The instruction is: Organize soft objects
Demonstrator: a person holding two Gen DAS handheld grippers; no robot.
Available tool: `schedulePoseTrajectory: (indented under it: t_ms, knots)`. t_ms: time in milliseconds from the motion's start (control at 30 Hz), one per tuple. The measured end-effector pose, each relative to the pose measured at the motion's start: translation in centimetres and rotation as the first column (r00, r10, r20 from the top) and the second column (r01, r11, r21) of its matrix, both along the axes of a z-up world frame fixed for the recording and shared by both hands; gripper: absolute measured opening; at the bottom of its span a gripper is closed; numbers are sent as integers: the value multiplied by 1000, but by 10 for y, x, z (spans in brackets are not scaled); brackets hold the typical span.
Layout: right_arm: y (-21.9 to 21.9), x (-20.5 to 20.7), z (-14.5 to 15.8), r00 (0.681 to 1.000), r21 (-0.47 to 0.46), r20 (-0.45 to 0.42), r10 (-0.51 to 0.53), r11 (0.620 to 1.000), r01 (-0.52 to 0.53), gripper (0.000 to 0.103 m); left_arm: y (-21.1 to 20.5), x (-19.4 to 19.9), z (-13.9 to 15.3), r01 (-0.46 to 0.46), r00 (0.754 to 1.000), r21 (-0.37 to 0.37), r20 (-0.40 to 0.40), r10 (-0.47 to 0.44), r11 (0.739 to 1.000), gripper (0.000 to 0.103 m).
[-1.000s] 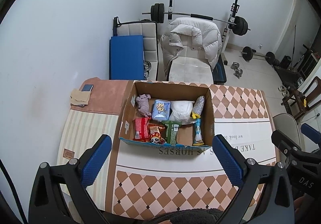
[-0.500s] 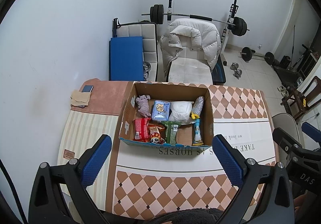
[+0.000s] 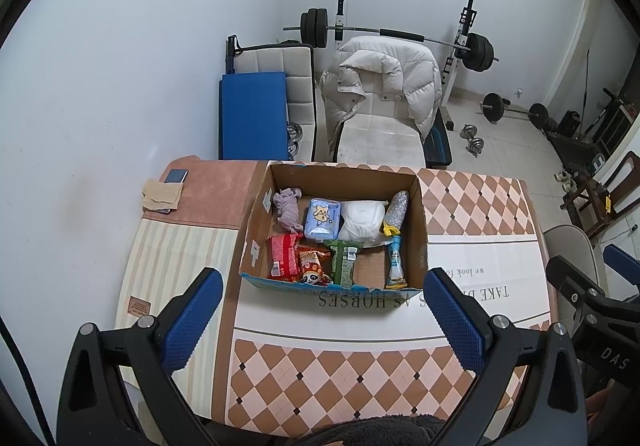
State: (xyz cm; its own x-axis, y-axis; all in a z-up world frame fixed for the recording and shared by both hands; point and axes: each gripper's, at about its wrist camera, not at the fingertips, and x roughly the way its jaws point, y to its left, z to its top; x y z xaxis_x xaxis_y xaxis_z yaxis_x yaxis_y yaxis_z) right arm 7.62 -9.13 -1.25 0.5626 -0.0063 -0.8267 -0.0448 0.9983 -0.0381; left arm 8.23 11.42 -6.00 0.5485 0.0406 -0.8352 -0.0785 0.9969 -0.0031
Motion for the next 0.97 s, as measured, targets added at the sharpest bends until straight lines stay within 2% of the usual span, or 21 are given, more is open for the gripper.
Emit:
schedulePoseTrajectory:
  t_ms: [967]
  knots:
    - [0, -3, 0, 1000, 0, 0, 1, 1000, -1, 103, 10, 0, 2, 11, 1000, 17, -3, -11, 1000, 103]
